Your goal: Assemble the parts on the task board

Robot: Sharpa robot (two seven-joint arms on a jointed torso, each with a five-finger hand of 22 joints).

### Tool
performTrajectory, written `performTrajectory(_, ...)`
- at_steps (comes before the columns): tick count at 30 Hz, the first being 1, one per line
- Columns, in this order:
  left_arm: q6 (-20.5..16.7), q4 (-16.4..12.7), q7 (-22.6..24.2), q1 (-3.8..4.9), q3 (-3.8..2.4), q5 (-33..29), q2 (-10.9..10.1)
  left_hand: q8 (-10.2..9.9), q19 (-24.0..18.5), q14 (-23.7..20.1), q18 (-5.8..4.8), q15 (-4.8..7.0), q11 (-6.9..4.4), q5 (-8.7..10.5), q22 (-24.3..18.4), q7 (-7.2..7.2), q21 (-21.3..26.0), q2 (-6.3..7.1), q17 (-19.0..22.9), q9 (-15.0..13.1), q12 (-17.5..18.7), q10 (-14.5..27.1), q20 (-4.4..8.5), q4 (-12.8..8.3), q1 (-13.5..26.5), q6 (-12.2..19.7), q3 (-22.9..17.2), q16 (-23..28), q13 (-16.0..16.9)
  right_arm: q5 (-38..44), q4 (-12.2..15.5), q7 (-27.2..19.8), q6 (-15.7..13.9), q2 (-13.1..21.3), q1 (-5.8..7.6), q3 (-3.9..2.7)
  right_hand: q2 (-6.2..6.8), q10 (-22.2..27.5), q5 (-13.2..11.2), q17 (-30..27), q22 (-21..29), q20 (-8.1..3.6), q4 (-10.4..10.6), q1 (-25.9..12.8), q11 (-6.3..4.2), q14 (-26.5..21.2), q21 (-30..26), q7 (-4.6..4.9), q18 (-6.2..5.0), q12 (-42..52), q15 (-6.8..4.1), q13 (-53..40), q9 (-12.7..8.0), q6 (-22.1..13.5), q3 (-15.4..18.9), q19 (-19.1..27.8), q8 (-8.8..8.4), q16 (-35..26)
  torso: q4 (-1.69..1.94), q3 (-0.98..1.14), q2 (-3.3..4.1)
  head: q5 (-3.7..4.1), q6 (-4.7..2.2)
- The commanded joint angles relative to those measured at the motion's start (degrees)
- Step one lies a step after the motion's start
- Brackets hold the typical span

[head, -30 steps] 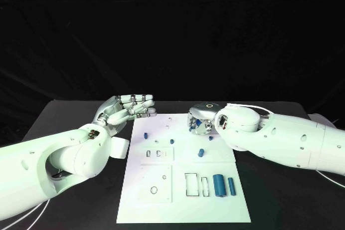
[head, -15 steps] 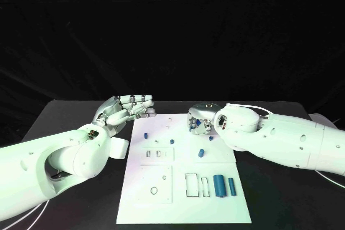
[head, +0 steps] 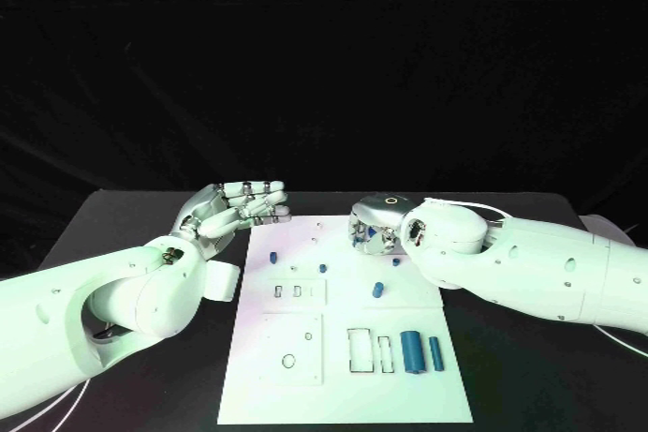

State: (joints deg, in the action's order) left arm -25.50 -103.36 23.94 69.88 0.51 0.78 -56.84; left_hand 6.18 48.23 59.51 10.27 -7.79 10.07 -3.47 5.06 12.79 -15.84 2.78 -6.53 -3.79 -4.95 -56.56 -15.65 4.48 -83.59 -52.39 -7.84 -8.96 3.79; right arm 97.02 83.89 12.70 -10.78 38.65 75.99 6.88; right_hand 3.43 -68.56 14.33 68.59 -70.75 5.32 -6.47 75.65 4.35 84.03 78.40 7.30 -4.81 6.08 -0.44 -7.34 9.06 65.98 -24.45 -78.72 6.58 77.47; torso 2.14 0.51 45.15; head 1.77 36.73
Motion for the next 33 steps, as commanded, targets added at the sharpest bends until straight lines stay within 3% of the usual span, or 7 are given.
performTrajectory(1, 0.8, 0.1, 0.1, 0.10, -0.05, -0.6, 0.0, -0.4, 0.0, 0.0, 0.27, -0.30, 0.47, -0.07, -0.1, 0.42, 0.3, -0.46, -0.1, 0.1, 0.3, 0.2, -0.12, 0.0, 0.3, -0.1, 0.5, 0.4, -0.1, 1.9, 0.6, 1.0, -4.6, 0.0, 0.12, -0.18, 0.61, -1.1, 0.3, 0.0, -0.2, 0.08, 0.2, -0.2, -0.55, 2.2, 0.3, 0.16, 0.85, 0.0, -0.26, -0.5, 0.1, 0.2, -0.4, -0.3, 0.32, 0.3, 0.13, -0.06, 0.04, -0.05, -0.28)
performTrajectory(8, 0.9, 0.3, 0.2, 0.10, -0.04, -0.8, 0.0, -0.4, 0.0, -0.1, 0.26, -0.32, 0.48, -0.07, -0.1, 0.43, 0.3, -0.47, -0.1, 0.1, 0.4, 0.2, -0.13, 0.0, 0.3, 0.0, 0.5, 0.5, -0.1, 2.7, -1.6, 0.3, -9.8, -2.2, 0.42, -0.32, 0.97, -1.5, 0.6, 0.4, -1.1, 0.06, 0.2, -0.3, -0.66, 2.3, 0.9, 0.05, 1.01, 0.1, -0.31, -0.5, 0.4, 0.4, -0.6, -0.7, 0.46, 0.6, 0.19, 0.01, 0.21, -0.22, -0.72)
performTrajectory(13, 0.9, 0.2, 0.2, 0.10, -0.05, -0.8, 0.1, -0.4, -0.1, -0.1, 0.26, -0.34, 0.50, -0.07, -0.2, 0.45, 0.3, -0.51, -0.1, 0.0, 0.4, 0.2, -0.15, 0.0, 0.2, -0.1, 0.5, 0.6, -0.1, 2.3, -3.9, -1.3, -11.7, -4.4, 0.53, -0.34, 1.11, -1.7, 0.6, 0.6, -1.9, 0.05, 0.3, -0.5, -0.72, 2.4, 1.4, 0.00, 1.15, 0.1, -0.36, -0.6, 0.5, 0.4, -0.7, -1.1, 0.52, 0.7, 0.18, -0.05, 0.31, -0.09, -1.21)
performTrajectory(23, 0.8, 0.2, 0.2, 0.10, -0.05, -0.9, 0.2, -0.5, -0.2, -0.2, 0.25, -0.40, 0.55, -0.07, -0.2, 0.51, 0.4, -0.55, -0.1, 0.0, 0.5, 0.3, -0.18, -0.1, 0.2, 0.0, 0.5, 0.7, -0.1, 1.5, -7.9, -2.9, -11.3, -8.2, 0.54, -0.35, 1.22, -1.8, 0.5, 0.4, -1.8, 0.04, 0.5, -0.8, -0.74, 2.3, 1.4, -0.05, 1.11, 0.1, -0.38, -0.6, 0.6, 0.4, -0.7, -1.0, 0.54, 0.7, 0.36, 0.01, 0.41, -0.26, -1.26)
performTrajectory(33, 0.7, 0.1, 0.2, 0.15, -0.08, -0.9, 0.3, -0.6, -0.2, -0.3, 0.25, -0.43, 0.59, -0.07, -0.3, 0.55, 0.5, -0.56, -0.1, 0.0, 0.6, 0.4, -0.21, -0.1, 0.2, 0.0, 0.6, 0.8, -0.1, 1.3, -9.8, -3.5, -10.7, -10.1, 0.38, -0.34, 1.28, -1.7, 0.5, 0.4, -1.8, 0.04, 0.5, -0.9, -0.74, 2.3, 1.3, -0.05, 1.10, 0.1, -0.38, -0.6, 0.7, 0.4, -0.7, -1.0, 0.53, 0.7, 0.56, -0.04, 0.58, -0.51, -1.11)
